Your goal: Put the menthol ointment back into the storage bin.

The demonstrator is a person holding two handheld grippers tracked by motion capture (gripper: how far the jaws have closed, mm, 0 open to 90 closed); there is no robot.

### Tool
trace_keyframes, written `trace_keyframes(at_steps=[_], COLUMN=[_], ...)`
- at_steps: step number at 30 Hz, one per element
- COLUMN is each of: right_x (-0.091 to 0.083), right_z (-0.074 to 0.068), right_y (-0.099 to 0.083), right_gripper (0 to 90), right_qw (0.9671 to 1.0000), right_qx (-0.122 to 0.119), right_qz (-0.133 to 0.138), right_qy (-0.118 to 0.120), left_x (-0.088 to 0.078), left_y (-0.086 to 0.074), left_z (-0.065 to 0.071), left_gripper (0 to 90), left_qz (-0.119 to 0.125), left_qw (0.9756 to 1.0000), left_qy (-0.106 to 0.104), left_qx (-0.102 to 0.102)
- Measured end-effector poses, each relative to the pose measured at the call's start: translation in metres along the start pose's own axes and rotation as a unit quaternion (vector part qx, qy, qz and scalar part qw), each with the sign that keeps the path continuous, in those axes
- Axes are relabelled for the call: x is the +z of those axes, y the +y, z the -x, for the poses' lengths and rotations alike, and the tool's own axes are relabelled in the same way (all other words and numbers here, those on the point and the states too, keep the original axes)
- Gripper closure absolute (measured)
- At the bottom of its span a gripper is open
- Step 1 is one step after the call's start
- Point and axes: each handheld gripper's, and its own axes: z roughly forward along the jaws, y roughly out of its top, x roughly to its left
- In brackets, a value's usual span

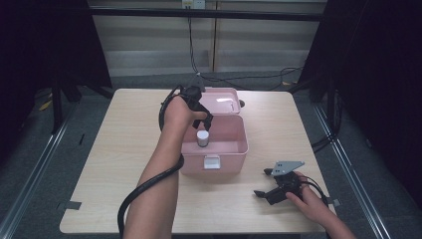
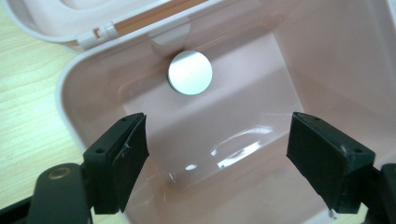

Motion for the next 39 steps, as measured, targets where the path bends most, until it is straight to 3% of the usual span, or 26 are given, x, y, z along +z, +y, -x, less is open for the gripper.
trace_keyframes(at_steps=[11, 21, 39], right_x=[0.000, 0.000, 0.000], right_z=[0.000, 0.000, 0.000], right_y=[0.000, 0.000, 0.000], right_gripper=[9.6, 9.5, 9.5], right_qw=[1.0000, 1.0000, 1.0000], right_qx=[-0.001, -0.001, 0.000], right_qz=[0.001, 0.001, 0.001], right_qy=[0.002, 0.002, 0.002], left_x=[-0.023, -0.042, -0.057], left_y=[-0.008, -0.016, -0.043], left_z=[-0.010, -0.015, -0.034], left_gripper=[20.2, 20.4, 20.7], left_qz=[0.009, 0.015, 0.018], left_qw=[0.9999, 0.9998, 0.9998], left_qy=[0.002, 0.006, 0.001], left_qx=[-0.012, -0.008, -0.012])
